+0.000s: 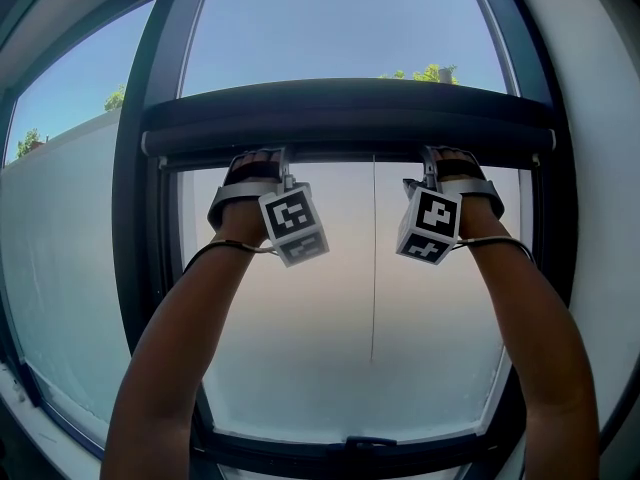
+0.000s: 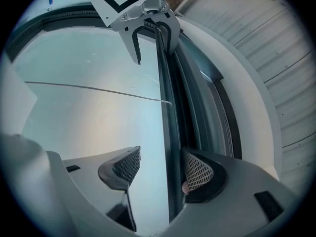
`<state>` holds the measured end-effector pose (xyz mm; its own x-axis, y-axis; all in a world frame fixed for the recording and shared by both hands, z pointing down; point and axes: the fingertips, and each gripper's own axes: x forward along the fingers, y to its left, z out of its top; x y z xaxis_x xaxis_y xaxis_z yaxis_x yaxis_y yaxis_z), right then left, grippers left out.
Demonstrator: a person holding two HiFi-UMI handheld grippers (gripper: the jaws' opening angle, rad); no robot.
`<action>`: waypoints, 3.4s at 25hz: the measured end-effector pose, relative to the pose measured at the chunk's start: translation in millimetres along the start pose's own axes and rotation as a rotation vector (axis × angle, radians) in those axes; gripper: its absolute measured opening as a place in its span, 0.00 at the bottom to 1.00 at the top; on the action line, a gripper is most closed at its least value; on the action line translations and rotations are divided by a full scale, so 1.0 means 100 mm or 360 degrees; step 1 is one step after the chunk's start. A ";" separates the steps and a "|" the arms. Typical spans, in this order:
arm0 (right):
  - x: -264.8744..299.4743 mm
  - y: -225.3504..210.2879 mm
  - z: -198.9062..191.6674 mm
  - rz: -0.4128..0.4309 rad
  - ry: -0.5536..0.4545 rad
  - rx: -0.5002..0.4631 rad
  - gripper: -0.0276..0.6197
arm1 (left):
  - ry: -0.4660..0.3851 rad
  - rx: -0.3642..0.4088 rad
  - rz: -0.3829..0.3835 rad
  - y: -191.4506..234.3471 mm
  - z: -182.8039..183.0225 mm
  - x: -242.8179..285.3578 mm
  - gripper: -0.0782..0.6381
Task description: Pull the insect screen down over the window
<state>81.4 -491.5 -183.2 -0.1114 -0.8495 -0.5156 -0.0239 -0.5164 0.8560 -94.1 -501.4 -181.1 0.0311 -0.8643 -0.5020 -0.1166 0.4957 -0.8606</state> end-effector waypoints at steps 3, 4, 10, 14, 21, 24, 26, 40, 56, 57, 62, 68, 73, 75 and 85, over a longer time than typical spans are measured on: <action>0.01 0.03 0.00 0.0030 0.0007 -0.0026 0.42 | -0.0003 0.0021 0.0002 -0.02 0.00 0.01 0.51; 0.01 0.03 0.00 0.0031 0.0004 -0.0034 0.42 | 0.0003 0.0027 -0.0010 -0.03 -0.01 0.01 0.52; -0.01 0.02 0.00 0.0075 0.0011 -0.0050 0.42 | 0.0011 0.0012 -0.0200 -0.08 0.00 -0.04 0.55; -0.04 0.05 -0.02 0.0154 0.0004 -0.0087 0.42 | 0.0038 0.0101 -0.0238 -0.09 -0.01 -0.05 0.55; -0.07 0.10 -0.01 0.0210 -0.0003 -0.0099 0.42 | 0.0117 0.0146 -0.0341 -0.16 -0.05 -0.10 0.56; -0.10 0.12 0.00 0.0239 0.0004 -0.0077 0.42 | 0.0152 0.0174 -0.0396 -0.20 -0.07 -0.13 0.56; -0.11 0.14 0.01 0.0263 0.0002 -0.0083 0.42 | 0.0153 0.0174 -0.0416 -0.21 -0.07 -0.15 0.56; -0.42 0.58 0.01 0.0414 0.0019 -0.0121 0.42 | 0.0101 0.0110 -0.0640 -0.68 -0.06 -0.46 0.56; -0.80 1.14 0.03 0.0584 -0.0020 -0.0108 0.42 | 0.0068 0.0140 -0.0785 -1.23 -0.12 -0.84 0.56; -0.83 1.18 0.04 0.0606 -0.0023 -0.0109 0.42 | 0.0071 0.0136 -0.0815 -1.27 -0.13 -0.87 0.56; -0.97 1.39 0.04 0.0671 -0.0044 -0.0140 0.42 | 0.0083 0.0154 -0.0937 -1.46 -0.15 -1.03 0.56; -1.15 1.66 0.01 0.0705 -0.0065 -0.0167 0.42 | 0.0055 0.0132 -0.0970 -1.73 -0.15 -1.21 0.56; -1.22 1.74 0.02 0.0731 -0.0082 -0.0152 0.42 | 0.0026 0.0125 -0.1026 -1.81 -0.16 -1.29 0.56; -1.23 1.77 0.03 0.0741 -0.0087 -0.0146 0.42 | 0.0030 0.0135 -0.1039 -1.84 -0.18 -1.30 0.56; -1.41 2.04 0.04 0.0842 -0.0100 -0.0154 0.42 | 0.0003 0.0096 -0.1097 -2.10 -0.19 -1.47 0.56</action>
<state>88.7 -476.8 64.1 -0.1427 -0.9897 -0.0094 0.1431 -0.0301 0.9892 -92.5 -480.1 75.5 0.0763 -0.9839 0.1617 -0.0157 -0.1633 -0.9864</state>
